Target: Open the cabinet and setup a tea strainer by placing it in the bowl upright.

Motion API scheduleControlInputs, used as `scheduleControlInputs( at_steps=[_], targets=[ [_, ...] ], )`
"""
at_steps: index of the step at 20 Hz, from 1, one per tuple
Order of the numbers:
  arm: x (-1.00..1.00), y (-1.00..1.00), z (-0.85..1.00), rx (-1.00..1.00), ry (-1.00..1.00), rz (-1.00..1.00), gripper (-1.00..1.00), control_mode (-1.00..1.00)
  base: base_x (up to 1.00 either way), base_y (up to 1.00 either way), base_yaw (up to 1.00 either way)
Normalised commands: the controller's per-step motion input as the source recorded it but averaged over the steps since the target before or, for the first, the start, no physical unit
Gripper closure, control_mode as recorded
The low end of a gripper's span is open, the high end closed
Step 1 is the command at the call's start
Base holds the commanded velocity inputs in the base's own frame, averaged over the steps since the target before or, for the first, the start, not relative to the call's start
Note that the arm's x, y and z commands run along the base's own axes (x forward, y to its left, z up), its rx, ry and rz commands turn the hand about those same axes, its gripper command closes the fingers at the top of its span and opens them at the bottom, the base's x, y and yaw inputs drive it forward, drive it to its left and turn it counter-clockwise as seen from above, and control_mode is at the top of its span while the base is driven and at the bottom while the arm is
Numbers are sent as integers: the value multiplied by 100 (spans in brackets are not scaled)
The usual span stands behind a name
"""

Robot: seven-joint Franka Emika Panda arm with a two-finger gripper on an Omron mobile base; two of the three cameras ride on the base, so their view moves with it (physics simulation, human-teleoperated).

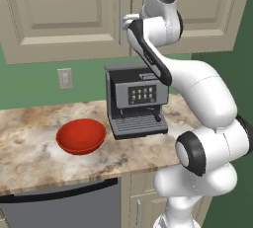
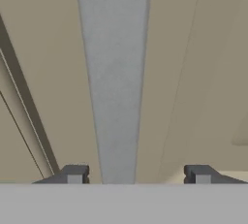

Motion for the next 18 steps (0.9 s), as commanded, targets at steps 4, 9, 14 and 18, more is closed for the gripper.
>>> scheduleControlInputs(
  at_steps=[4,9,14,18],
  targets=[
    [21,0,0,0,-1,0,100,-100,0,0,0],
    [17,0,0,0,-4,1,100,-100,0,0,0],
    [-31,-8,0,0,-11,2,100,-100,0,0,0],
    [-97,-35,3,0,-12,4,100,-100,0,0,0]
  ],
)
